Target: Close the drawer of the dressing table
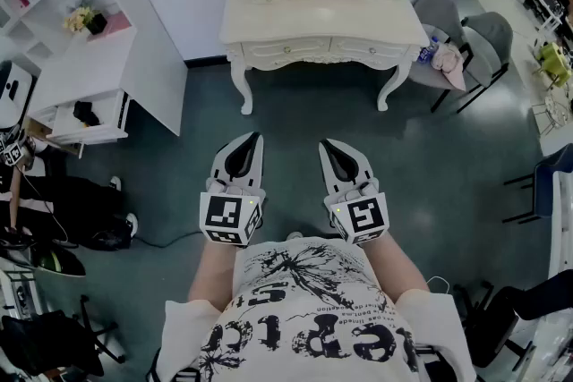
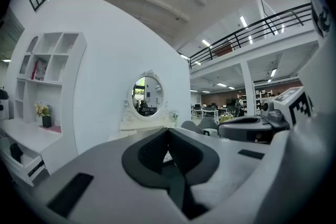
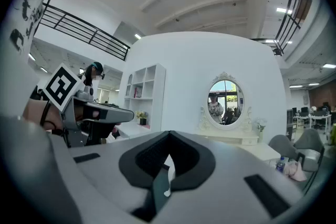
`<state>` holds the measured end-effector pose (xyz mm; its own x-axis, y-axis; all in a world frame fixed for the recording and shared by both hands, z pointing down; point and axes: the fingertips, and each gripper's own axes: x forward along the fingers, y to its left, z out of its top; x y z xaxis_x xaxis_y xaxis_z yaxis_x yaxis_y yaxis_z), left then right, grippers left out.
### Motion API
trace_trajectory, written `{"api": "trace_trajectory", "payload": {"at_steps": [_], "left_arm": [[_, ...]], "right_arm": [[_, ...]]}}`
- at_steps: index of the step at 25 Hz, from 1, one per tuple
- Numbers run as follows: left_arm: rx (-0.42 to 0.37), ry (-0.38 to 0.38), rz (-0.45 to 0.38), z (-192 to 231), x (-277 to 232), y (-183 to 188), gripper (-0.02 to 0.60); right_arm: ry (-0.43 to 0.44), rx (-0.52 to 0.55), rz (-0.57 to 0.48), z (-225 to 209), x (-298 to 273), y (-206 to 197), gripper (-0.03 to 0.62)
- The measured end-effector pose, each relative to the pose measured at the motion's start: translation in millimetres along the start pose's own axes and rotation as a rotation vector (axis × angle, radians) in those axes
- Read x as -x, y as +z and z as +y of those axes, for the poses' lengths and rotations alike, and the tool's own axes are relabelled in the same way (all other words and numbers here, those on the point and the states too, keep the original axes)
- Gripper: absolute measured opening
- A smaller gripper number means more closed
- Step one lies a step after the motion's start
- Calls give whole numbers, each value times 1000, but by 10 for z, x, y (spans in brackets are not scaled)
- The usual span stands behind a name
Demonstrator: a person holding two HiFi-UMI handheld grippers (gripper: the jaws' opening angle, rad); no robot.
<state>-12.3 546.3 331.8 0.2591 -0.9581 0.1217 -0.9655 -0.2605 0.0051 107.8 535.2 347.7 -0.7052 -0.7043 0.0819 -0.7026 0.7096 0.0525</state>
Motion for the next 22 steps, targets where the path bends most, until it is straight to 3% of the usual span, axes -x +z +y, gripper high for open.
{"api": "trace_trajectory", "payload": {"at_steps": [8, 15, 22], "left_arm": [[17, -2, 14, 37, -49, -71, 18], [35, 5, 20, 121, -86, -150, 18], [79, 40, 57, 252, -206, -300, 18]], "right_arm": [[12, 4, 20, 15, -42, -53, 17], [-29, -48, 29, -61, -106, -155, 17], [1, -60, 62, -111, -279, -268, 17]]}}
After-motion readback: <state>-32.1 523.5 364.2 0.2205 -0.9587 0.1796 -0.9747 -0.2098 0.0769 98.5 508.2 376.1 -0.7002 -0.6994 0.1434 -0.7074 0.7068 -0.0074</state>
